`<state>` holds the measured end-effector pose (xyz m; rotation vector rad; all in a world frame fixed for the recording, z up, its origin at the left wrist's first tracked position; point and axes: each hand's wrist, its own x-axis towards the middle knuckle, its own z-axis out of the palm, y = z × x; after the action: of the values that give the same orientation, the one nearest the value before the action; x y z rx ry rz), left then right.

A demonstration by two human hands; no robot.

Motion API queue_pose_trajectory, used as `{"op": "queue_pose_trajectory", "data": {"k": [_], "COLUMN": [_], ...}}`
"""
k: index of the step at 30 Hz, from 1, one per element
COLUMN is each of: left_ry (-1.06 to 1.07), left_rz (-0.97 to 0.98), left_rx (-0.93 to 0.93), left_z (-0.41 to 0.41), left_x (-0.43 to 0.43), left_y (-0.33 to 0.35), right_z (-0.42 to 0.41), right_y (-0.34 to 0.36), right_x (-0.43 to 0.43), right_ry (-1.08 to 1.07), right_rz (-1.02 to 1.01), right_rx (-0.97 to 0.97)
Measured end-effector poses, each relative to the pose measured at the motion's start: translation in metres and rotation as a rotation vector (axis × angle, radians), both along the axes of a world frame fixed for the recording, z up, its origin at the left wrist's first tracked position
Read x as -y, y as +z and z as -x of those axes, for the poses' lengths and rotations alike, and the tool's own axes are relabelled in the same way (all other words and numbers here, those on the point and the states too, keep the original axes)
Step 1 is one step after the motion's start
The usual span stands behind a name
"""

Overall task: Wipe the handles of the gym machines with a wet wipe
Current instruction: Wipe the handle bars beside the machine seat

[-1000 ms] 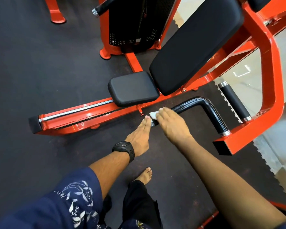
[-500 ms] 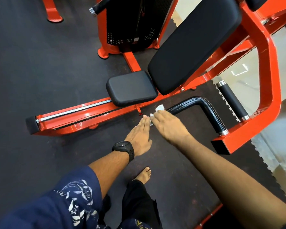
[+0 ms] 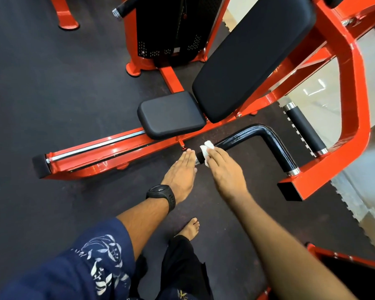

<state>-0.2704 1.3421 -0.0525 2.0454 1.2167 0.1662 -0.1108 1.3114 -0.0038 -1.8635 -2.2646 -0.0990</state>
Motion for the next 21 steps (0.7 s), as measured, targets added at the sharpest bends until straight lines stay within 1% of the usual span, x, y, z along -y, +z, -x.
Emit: {"op": "queue_pose_trajectory", "data": {"k": [1, 2, 3, 4, 7, 8, 9, 10, 12, 13, 15, 18, 19, 21], "left_ry": [0.003, -0.004, -0.01, -0.025, -0.034, -0.012, 0.003, -0.005, -0.034, -0.042, -0.055, -0.078, -0.072, -0.06], "left_rz": [0.007, 0.013, 0.016, 0.013, 0.006, 0.042, 0.08, 0.084, 0.047, 0.035, 0.002, -0.016, -0.014, -0.023], "left_rx": [0.001, 0.002, 0.007, 0.001, 0.038, 0.063, 0.088, 0.098, 0.082, 0.072, 0.041, 0.025, 0.034, 0.041], "left_z": [0.0, 0.0, 0.001, 0.003, 0.006, 0.006, 0.007, 0.007, 0.008, 0.009, 0.009, 0.008, 0.008, 0.009], "left_x": [0.0, -0.001, 0.0, 0.001, 0.0, 0.0, -0.001, -0.001, 0.0, 0.0, 0.0, 0.0, 0.001, 0.001], "left_y": [0.001, 0.001, 0.0, -0.001, -0.003, -0.001, 0.0, 0.001, 0.0, -0.001, -0.003, -0.001, -0.001, -0.001], "right_z": [0.014, 0.03, 0.044, 0.056, 0.08, 0.085, 0.091, 0.096, 0.103, 0.102, 0.09, 0.087, 0.089, 0.091], "right_y": [-0.001, -0.005, -0.012, -0.017, -0.017, -0.014, -0.012, -0.012, -0.008, -0.007, -0.009, -0.01, -0.008, -0.005], "right_x": [0.009, 0.015, 0.018, 0.018, -0.003, -0.01, -0.014, -0.013, -0.006, -0.003, -0.009, -0.014, -0.013, -0.012], "right_ry": [-0.196, -0.401, -0.589, -0.752, -1.112, -1.214, -1.258, -1.255, -1.189, -1.177, -1.236, -1.31, -1.31, -1.272], "right_rz": [0.037, 0.036, 0.024, -0.008, -0.162, -0.169, -0.165, -0.151, -0.112, -0.099, -0.094, -0.181, -0.21, -0.275], "right_rx": [-0.186, -0.318, -0.4, -0.531, -0.951, -1.054, -1.131, -1.16, -1.158, -1.204, -1.351, -1.663, -1.712, -1.708]}}
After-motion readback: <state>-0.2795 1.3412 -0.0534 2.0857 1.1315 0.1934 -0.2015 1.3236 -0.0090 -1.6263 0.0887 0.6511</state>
